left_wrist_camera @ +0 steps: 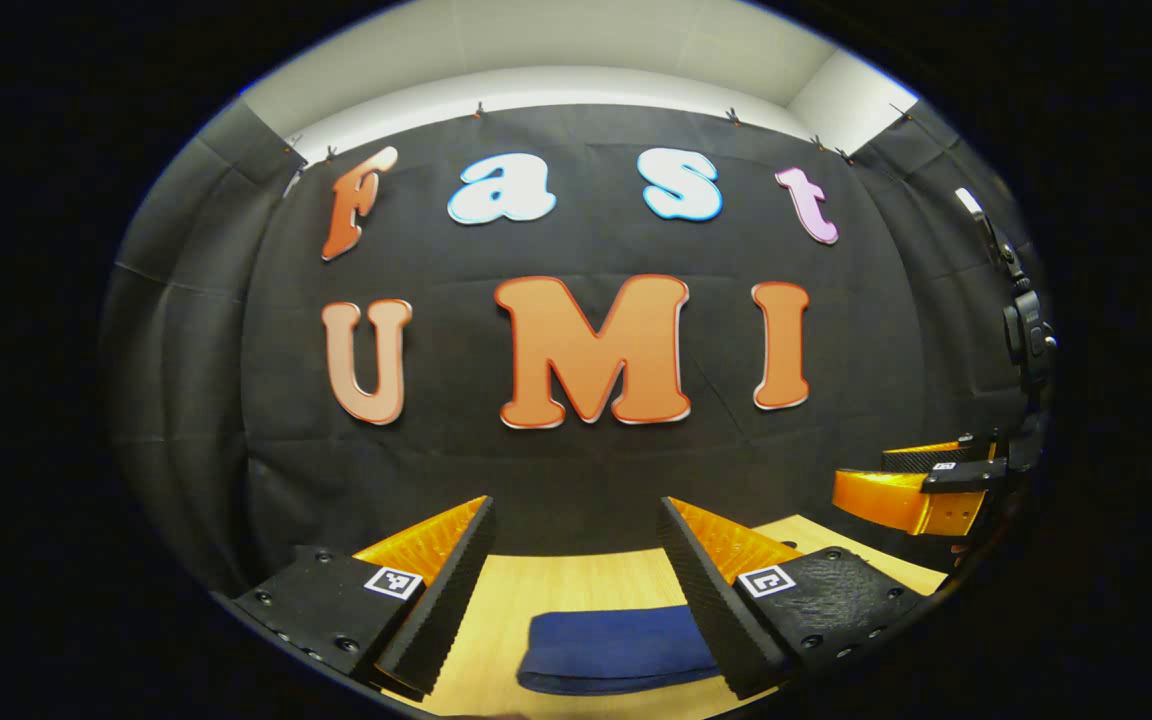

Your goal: Grasp the waist and the cuffs of the jeans and fold them to make the two legs overlap; first hold the waist and fold one-third of the jeans toward the cuffs, then hold the cuffs and fold the remaining one-third in the same direction to finish folding.

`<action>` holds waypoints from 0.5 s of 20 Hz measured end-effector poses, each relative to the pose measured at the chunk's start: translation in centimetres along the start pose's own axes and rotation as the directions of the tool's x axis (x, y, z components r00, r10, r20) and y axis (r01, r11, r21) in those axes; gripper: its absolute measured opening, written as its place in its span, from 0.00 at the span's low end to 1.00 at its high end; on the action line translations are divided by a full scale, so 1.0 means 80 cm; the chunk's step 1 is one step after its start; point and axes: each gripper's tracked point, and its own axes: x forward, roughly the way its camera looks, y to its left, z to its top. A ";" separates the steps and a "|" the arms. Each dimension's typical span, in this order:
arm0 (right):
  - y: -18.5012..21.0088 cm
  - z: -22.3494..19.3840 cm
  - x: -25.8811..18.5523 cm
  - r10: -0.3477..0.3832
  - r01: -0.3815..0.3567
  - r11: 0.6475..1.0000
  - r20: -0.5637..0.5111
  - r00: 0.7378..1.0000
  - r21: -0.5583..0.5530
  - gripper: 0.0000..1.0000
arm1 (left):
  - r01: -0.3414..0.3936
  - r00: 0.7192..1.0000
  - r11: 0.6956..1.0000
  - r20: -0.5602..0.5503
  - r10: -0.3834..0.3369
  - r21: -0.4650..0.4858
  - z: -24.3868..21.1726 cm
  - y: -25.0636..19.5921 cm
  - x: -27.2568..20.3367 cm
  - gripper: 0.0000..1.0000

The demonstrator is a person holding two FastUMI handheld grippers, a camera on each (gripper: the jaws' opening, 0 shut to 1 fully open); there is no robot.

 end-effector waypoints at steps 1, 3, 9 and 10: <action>0.005 -0.004 -0.008 -0.007 0.007 1.000 -0.005 1.000 0.008 0.96 | -0.008 1.000 1.000 -0.004 0.008 0.011 -0.002 0.013 -0.005 0.98; 0.019 -0.004 -0.020 -0.015 0.015 1.000 0.004 1.000 0.011 0.96 | 0.002 1.000 1.000 0.007 -0.002 0.009 0.001 0.031 -0.017 1.00; 0.049 -0.012 -0.039 -0.018 0.018 1.000 0.002 1.000 -0.012 0.96 | -0.018 1.000 1.000 -0.013 0.019 0.017 -0.015 0.060 -0.053 0.98; 0.050 -0.011 -0.040 -0.019 0.019 1.000 0.004 1.000 -0.025 0.96 | -0.014 1.000 1.000 -0.007 0.014 0.005 -0.015 0.056 -0.055 0.95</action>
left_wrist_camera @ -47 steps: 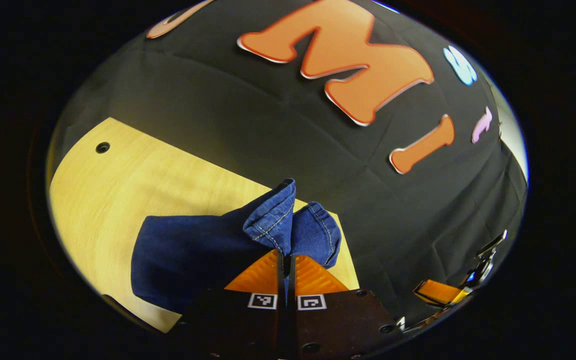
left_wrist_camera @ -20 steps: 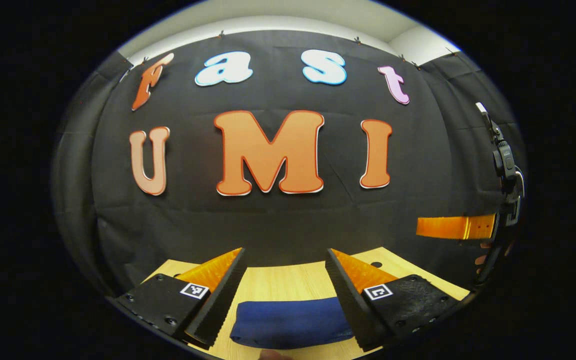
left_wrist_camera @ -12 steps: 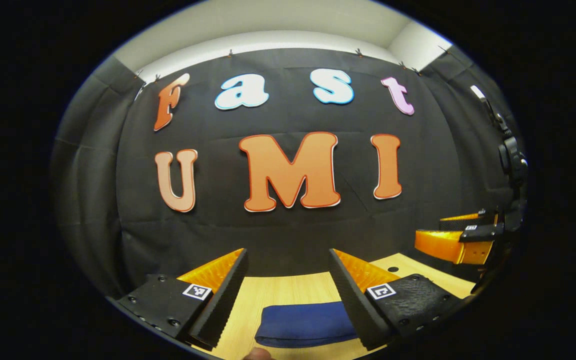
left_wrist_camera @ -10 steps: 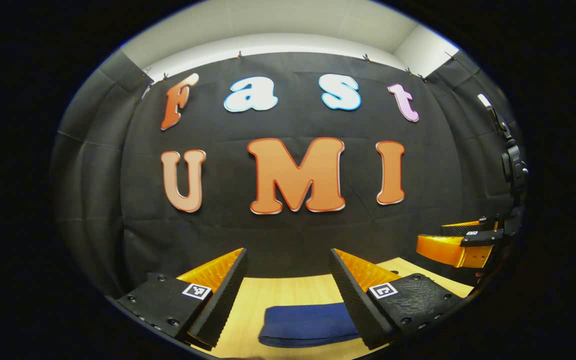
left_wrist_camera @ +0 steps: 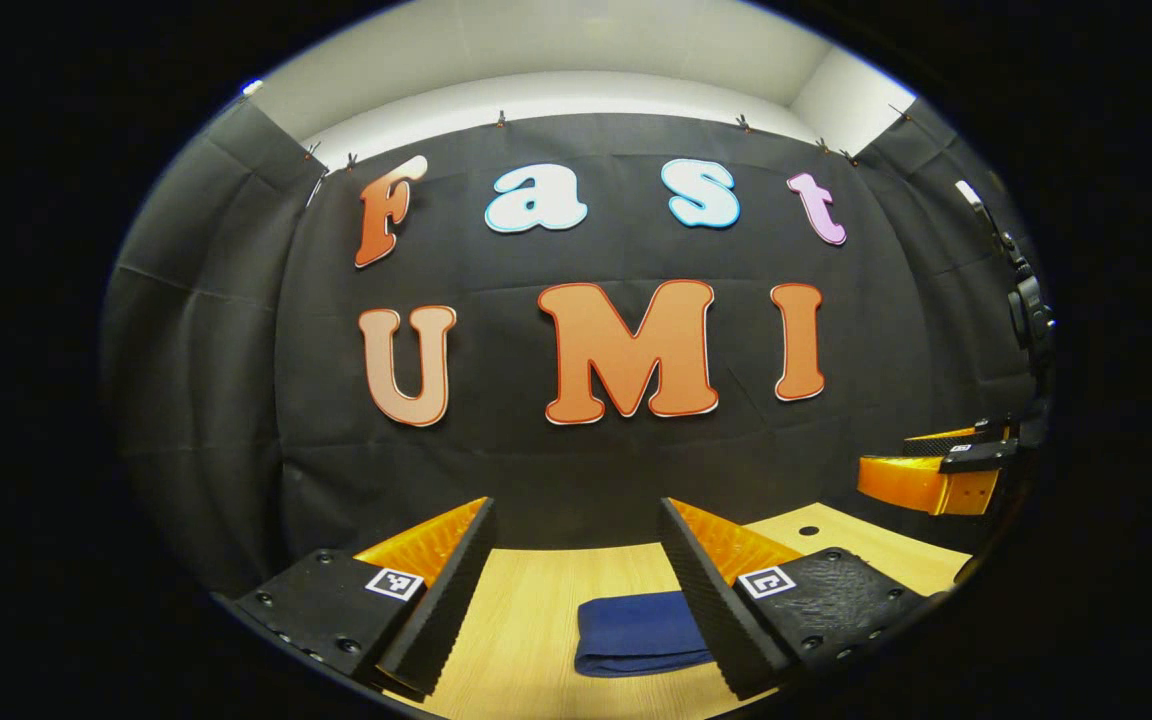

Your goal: Grasp the waist and the cuffs of the jeans and fold them to make the two legs overlap; first hold the waist and fold one-third of the jeans toward the cuffs, then hold the cuffs and fold the remaining one-third in the same direction to finish folding.

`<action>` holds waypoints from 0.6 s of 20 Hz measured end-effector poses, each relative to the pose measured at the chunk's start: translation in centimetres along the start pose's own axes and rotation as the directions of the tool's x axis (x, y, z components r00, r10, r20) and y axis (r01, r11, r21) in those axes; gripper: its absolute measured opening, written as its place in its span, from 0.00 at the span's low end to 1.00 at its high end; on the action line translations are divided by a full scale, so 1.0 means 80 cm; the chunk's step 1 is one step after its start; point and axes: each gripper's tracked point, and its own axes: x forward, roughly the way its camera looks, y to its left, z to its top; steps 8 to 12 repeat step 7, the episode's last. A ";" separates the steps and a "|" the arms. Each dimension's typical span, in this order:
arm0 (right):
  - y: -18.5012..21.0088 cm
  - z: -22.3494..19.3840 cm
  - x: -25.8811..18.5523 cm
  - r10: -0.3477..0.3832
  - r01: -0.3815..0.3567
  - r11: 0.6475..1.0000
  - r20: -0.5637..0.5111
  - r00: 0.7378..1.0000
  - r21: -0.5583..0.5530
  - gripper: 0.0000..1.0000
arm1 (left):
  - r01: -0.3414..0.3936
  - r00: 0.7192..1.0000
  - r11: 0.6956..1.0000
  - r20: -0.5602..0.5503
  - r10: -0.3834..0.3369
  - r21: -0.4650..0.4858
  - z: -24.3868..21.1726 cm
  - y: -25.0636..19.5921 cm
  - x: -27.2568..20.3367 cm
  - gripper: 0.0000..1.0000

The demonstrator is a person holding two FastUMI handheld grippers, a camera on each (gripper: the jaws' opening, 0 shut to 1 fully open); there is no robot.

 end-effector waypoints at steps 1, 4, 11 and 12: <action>0.005 0.003 -0.002 0.011 -0.011 1.000 0.012 1.000 -0.008 0.96 | 0.003 1.000 1.000 0.005 -0.003 -0.007 0.001 -0.002 -0.001 0.98; 0.013 0.006 0.002 0.055 -0.054 0.998 0.029 0.998 -0.016 0.95 | -0.042 0.999 0.999 0.027 0.042 0.001 0.006 0.002 -0.003 1.00; 0.008 0.007 0.011 0.069 -0.069 0.998 0.026 0.997 -0.009 1.00 | -0.027 0.999 0.999 0.033 0.027 0.017 0.007 -0.016 -0.001 1.00; 0.008 0.007 0.011 0.069 -0.069 0.998 0.026 0.997 -0.009 1.00 | -0.027 0.999 0.999 0.033 0.027 0.017 0.007 -0.016 -0.001 1.00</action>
